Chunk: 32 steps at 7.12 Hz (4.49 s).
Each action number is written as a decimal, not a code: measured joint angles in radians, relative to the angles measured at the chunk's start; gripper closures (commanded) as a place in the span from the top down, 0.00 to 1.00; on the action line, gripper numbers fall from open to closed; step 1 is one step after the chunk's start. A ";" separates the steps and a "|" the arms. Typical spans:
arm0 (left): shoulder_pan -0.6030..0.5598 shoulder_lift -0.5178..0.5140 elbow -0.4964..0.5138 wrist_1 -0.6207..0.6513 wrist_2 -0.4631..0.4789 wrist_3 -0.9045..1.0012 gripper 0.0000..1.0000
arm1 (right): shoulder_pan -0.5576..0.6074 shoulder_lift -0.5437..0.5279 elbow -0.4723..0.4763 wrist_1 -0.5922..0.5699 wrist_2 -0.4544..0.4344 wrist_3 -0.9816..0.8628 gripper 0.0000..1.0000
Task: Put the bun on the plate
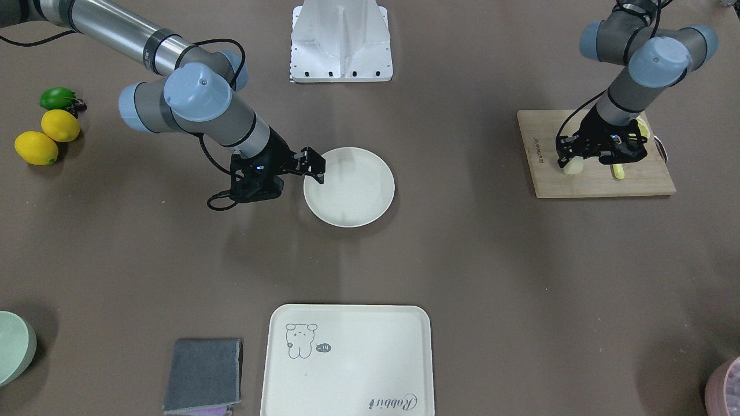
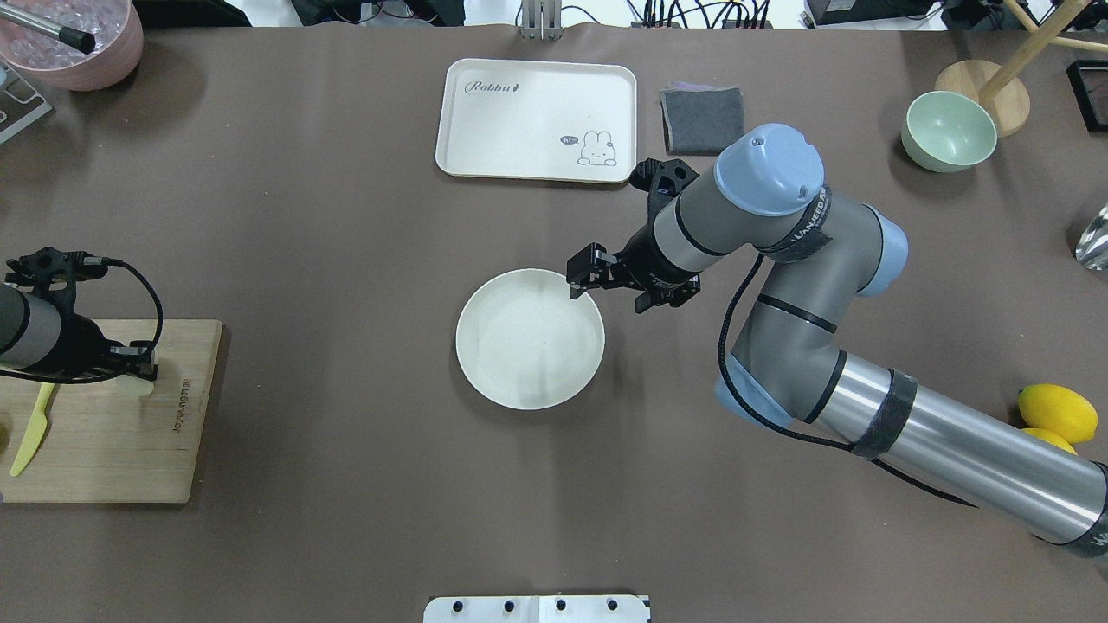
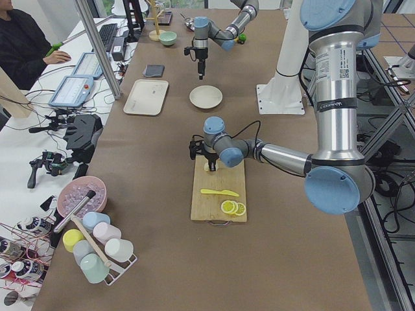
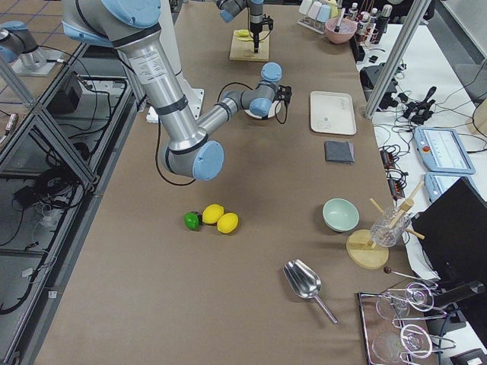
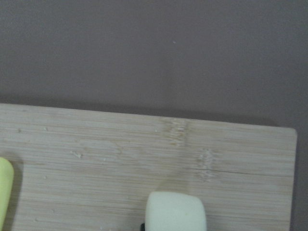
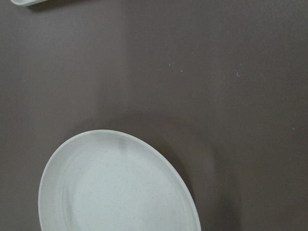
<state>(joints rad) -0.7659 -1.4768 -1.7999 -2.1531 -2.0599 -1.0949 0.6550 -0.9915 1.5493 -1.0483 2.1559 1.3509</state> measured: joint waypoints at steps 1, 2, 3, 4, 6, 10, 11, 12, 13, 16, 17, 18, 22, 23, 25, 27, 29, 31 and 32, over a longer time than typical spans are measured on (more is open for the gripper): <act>0.000 -0.058 -0.010 0.019 -0.001 -0.042 0.30 | 0.027 -0.001 0.007 -0.002 0.011 -0.004 0.99; 0.013 -0.168 -0.013 0.083 0.003 -0.119 0.30 | 0.062 -0.006 0.010 -0.005 0.029 -0.012 1.00; 0.059 -0.317 -0.013 0.213 0.039 -0.182 0.30 | 0.107 -0.014 0.008 -0.008 0.060 -0.037 1.00; 0.135 -0.483 -0.005 0.374 0.118 -0.228 0.31 | 0.163 -0.026 0.000 -0.011 0.099 -0.093 1.00; 0.259 -0.703 0.059 0.518 0.236 -0.336 0.31 | 0.267 -0.049 -0.025 -0.013 0.163 -0.210 1.00; 0.333 -0.925 0.372 0.355 0.359 -0.409 0.32 | 0.328 -0.142 0.049 -0.005 0.183 -0.256 1.00; 0.334 -0.933 0.408 0.325 0.385 -0.407 0.82 | 0.327 -0.150 0.057 -0.004 0.182 -0.256 1.00; 0.334 -0.934 0.423 0.314 0.400 -0.392 0.98 | 0.327 -0.154 0.064 -0.004 0.181 -0.252 1.00; 0.333 -0.934 0.425 0.313 0.409 -0.360 0.98 | 0.326 -0.159 0.076 -0.004 0.181 -0.245 1.00; 0.317 -0.917 0.313 0.367 0.408 -0.318 0.98 | 0.325 -0.193 0.096 -0.003 0.190 -0.249 1.00; 0.281 -0.898 0.208 0.453 0.380 -0.288 0.98 | 0.325 -0.203 0.100 -0.004 0.193 -0.254 1.00; 0.218 -0.840 0.081 0.543 0.319 -0.221 0.98 | 0.330 -0.211 0.101 -0.005 0.194 -0.261 1.00; -0.222 -0.431 -0.132 0.621 -0.077 0.324 0.98 | 0.401 -0.310 0.157 -0.012 0.213 -0.329 1.00; -0.346 -0.323 -0.127 0.613 -0.167 0.529 0.98 | 0.445 -0.349 0.166 -0.014 0.236 -0.377 1.00; -0.579 -0.217 -0.005 0.612 -0.258 0.958 0.98 | 0.561 -0.439 0.158 -0.070 0.278 -0.621 1.00; -0.717 -0.199 0.123 0.613 -0.282 1.205 0.98 | 0.705 -0.467 0.144 -0.323 0.276 -1.044 1.00; -0.780 -0.198 0.205 0.613 -0.283 1.323 0.98 | 0.854 -0.468 0.112 -0.571 0.212 -1.438 1.00; -0.810 -0.198 0.245 0.616 -0.281 1.376 0.98 | 0.910 -0.462 0.068 -0.657 0.168 -1.595 1.00; -0.822 -0.195 0.254 0.617 -0.280 1.380 0.98 | 0.917 -0.463 0.060 -0.664 0.168 -1.612 1.00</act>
<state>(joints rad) -1.5884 -1.6718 -1.5463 -1.5356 -2.3402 0.2855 1.5721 -1.4550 1.6093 -1.7126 2.3242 -0.2612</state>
